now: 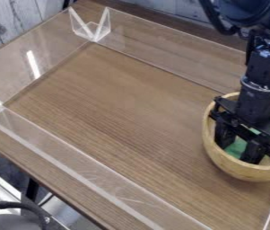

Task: Put the green block in the brown bowl

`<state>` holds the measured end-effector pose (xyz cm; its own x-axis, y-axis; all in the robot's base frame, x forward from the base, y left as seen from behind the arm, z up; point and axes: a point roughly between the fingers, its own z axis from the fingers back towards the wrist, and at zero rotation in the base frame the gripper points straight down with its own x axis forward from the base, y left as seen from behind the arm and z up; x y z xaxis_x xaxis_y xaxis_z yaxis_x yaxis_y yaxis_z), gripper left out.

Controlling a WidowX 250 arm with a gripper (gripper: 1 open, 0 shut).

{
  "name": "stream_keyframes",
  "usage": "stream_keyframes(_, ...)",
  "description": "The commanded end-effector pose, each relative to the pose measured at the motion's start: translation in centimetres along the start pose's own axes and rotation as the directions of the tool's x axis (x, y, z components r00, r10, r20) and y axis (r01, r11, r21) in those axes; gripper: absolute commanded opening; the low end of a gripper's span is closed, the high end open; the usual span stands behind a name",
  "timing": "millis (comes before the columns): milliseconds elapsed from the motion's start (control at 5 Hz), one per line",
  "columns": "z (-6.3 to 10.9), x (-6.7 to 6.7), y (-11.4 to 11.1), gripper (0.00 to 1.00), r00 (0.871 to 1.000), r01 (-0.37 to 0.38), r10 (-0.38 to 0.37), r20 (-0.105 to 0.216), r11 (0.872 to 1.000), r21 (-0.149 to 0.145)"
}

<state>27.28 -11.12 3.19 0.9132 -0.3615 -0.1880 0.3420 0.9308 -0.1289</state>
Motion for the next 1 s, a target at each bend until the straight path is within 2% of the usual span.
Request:
stream_keyframes(0,2.38,0.85,0.17,0.0,0.997,-0.004,0.004,0.076,1.0,0.0)
stream_keyframes(800,3.07,0.58,0.44,0.0,0.997,-0.021,0.021,0.076,1.0,-0.005)
